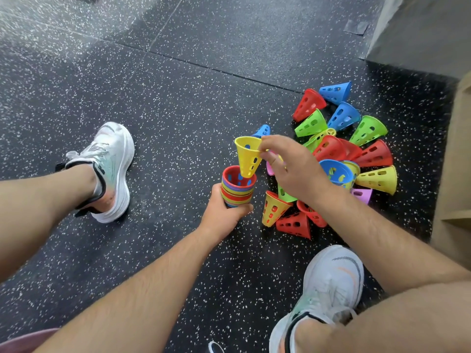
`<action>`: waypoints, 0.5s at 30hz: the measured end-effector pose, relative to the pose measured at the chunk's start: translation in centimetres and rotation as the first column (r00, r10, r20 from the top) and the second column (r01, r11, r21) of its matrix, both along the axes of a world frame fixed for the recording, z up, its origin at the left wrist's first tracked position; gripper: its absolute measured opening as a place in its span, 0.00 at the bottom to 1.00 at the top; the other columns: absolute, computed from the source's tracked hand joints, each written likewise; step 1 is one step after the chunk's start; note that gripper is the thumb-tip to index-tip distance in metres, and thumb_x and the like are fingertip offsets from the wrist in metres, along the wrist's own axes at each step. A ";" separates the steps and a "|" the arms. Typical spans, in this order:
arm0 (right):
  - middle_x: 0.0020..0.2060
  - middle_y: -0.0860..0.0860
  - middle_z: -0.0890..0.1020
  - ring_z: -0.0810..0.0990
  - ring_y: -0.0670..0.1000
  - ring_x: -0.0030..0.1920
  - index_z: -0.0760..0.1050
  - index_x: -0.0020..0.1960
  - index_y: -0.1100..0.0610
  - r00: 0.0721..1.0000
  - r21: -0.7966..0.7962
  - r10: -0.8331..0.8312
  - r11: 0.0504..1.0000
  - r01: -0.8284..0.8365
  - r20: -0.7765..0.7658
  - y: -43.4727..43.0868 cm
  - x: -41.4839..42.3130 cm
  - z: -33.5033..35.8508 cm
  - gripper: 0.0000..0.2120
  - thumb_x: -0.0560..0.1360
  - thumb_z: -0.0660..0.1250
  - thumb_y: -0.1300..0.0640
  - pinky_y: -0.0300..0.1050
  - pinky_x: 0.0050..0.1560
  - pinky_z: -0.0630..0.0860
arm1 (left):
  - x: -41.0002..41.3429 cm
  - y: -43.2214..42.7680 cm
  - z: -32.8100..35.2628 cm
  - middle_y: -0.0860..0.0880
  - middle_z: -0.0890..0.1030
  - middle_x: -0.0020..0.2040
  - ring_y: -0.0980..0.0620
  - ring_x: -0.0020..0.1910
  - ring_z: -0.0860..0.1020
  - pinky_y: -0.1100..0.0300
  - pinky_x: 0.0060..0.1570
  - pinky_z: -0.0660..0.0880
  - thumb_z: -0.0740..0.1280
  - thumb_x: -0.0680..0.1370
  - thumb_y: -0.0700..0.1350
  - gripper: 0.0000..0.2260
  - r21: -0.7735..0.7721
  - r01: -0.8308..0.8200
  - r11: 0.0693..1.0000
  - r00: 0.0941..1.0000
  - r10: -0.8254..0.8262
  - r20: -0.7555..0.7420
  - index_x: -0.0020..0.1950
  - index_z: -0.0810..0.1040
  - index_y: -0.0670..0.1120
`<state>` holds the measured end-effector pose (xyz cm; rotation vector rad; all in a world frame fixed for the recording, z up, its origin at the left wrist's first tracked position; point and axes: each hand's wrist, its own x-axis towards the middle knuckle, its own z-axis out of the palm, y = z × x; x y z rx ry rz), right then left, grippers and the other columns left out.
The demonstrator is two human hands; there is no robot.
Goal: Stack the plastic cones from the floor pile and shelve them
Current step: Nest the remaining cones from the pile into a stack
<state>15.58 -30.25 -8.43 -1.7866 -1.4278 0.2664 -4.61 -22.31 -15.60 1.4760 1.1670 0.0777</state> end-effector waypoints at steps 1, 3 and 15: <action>0.53 0.56 0.82 0.79 0.55 0.58 0.79 0.53 0.63 1.000 -0.011 0.021 1.000 -0.021 -0.011 -0.2 -0.3 -0.2 0.05 0.79 0.67 0.64 0.44 0.60 0.73 | 0.1 -0.1 0.2 0.51 0.82 0.48 0.51 0.44 0.81 0.46 0.51 0.80 0.80 0.62 0.56 0.28 0.008 0.002 1.000 1.000 -0.002 -0.010 0.55 0.68 0.60; 0.57 0.54 0.82 0.77 0.50 0.65 0.79 0.54 0.59 0.995 -0.090 0.064 0.993 -0.071 -0.079 -0.8 -1.1 -0.5 0.05 0.80 0.67 0.60 0.44 0.64 0.72 | 0.2 -0.2 0.4 0.51 0.83 0.49 0.51 0.44 0.81 0.44 0.50 0.81 0.80 0.61 0.57 0.29 0.022 0.000 1.000 1.000 0.001 -0.019 0.55 0.68 0.61; 0.49 0.53 0.82 0.78 0.52 0.53 0.78 0.55 0.56 0.985 -0.310 0.045 0.946 -0.096 -0.167 0.2 -1.4 -0.5 0.13 0.84 0.56 0.52 0.55 0.56 0.73 | 1.0 0.1 1.9 0.52 0.82 0.47 0.51 0.43 0.82 0.54 0.46 0.79 0.80 0.66 0.49 0.26 0.112 0.060 0.992 0.997 -0.053 -0.061 0.57 0.69 0.55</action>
